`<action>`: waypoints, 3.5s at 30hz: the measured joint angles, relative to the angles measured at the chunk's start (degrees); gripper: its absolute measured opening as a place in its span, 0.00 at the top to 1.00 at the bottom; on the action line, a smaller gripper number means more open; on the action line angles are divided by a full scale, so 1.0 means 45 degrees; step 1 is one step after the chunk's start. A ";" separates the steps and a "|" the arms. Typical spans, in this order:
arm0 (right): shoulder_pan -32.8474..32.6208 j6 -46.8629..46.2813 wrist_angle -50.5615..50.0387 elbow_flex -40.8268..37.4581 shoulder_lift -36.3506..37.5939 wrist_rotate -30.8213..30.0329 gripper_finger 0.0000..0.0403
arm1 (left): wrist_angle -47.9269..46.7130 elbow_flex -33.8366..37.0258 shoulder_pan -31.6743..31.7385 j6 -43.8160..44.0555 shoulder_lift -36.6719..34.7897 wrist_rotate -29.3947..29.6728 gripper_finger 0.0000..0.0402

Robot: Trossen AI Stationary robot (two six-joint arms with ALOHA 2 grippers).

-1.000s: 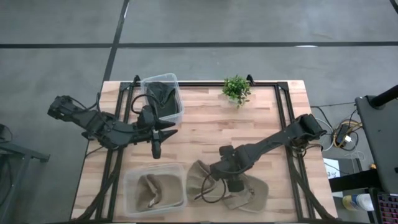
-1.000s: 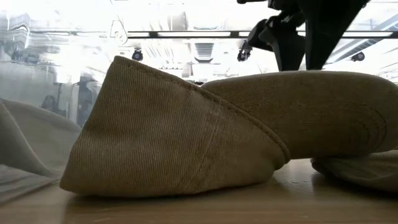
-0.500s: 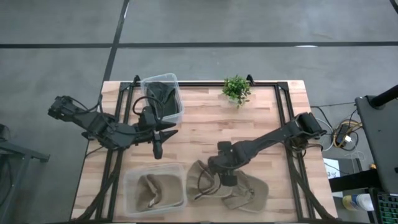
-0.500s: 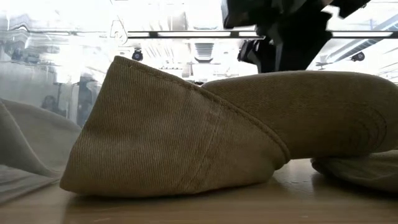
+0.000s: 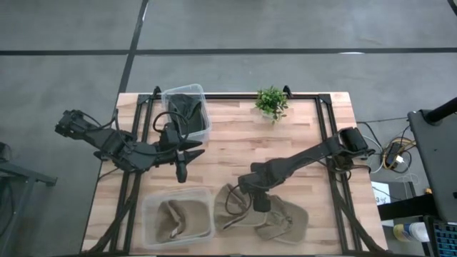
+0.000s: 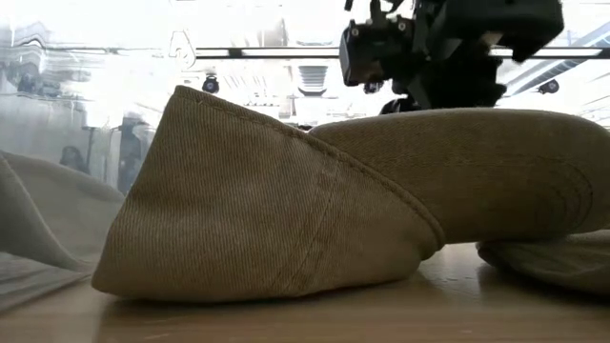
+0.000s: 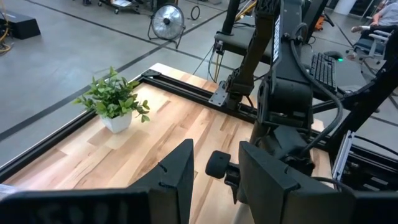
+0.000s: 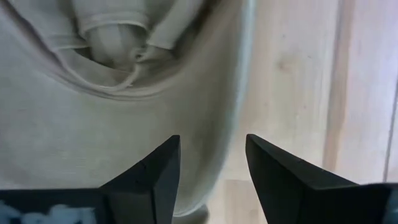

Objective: Pick & Place hat
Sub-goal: Put the brown cap into the bottom transparent bin

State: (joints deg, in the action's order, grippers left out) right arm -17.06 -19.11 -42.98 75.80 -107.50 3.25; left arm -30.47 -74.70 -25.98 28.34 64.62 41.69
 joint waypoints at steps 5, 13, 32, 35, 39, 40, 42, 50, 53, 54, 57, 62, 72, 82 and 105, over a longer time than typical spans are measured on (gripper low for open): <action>0.0008 0.0012 0.0040 -0.0118 0.0000 -0.0015 0.64 | -0.0001 0.0000 -0.0005 0.0000 0.0000 0.0078 0.70; 0.0005 0.0052 -0.0003 0.0092 0.0000 0.0013 0.95 | 0.0004 0.0000 -0.0005 0.0169 0.0000 0.0185 0.70; 0.0056 0.0947 -0.4825 0.3124 0.0062 -0.1088 0.97 | -0.0003 0.0000 -0.0015 0.0332 0.0000 0.0285 0.70; 0.0064 0.0949 -0.5671 0.3687 0.0068 -0.1107 0.97 | -0.0006 0.0000 -0.0015 0.0359 0.0000 0.0284 0.70; 0.0054 0.1265 -0.6530 0.4340 0.0097 -0.1103 0.97 | -0.0006 0.0000 -0.0015 0.0369 0.0000 0.0282 0.70; 0.0058 0.1324 -0.6824 0.4540 0.0097 -0.1103 0.97 | -0.0006 0.0000 -0.0015 0.0369 0.0000 0.0285 0.70; 0.0061 0.1336 -0.7433 0.4961 0.0100 -0.1107 0.97 | -0.0006 0.0000 -0.0012 0.0369 0.0000 0.0287 0.70; 0.0110 0.1579 -0.8858 0.6699 0.0291 -0.1470 0.97 | -0.0019 0.0000 -0.0010 0.0374 0.0000 0.0282 0.70; 0.0189 0.1397 -0.9935 0.7593 0.0305 -0.2413 0.97 | -0.0044 0.0000 0.0000 0.0375 0.0000 0.0282 0.70; 0.0221 0.1301 -1.0243 0.7903 0.0306 -0.2771 0.97 | -0.0040 0.0000 0.0000 0.0385 0.0000 0.0282 0.70; 0.0311 0.1081 -1.0439 0.8724 0.0369 -0.3724 0.97 | -0.0040 0.0000 0.0000 0.0408 0.0000 0.0282 0.70; 0.0404 0.0851 -1.0410 0.9750 0.0646 -0.4990 0.97 | -0.0041 0.0000 0.0000 0.0414 0.0000 0.0316 0.70; 0.0412 0.1053 -0.9669 1.1322 0.0782 -0.5771 0.97 | -0.0006 0.0000 -0.0005 0.0402 -0.0010 0.0901 0.70; 0.0469 0.1398 -0.6699 1.0668 0.0723 -0.2122 0.97 | 0.0014 -0.0015 -0.0005 0.0154 -0.0019 0.1818 0.70; 0.0531 0.1780 0.4450 0.5390 0.0685 0.0714 0.97 | 0.0630 -0.0058 -0.0013 -0.0884 -0.0204 0.2063 0.70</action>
State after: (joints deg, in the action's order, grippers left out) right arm -14.67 -11.10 -22.95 100.05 -104.42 6.46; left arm -27.64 -74.96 -26.04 24.36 63.70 50.97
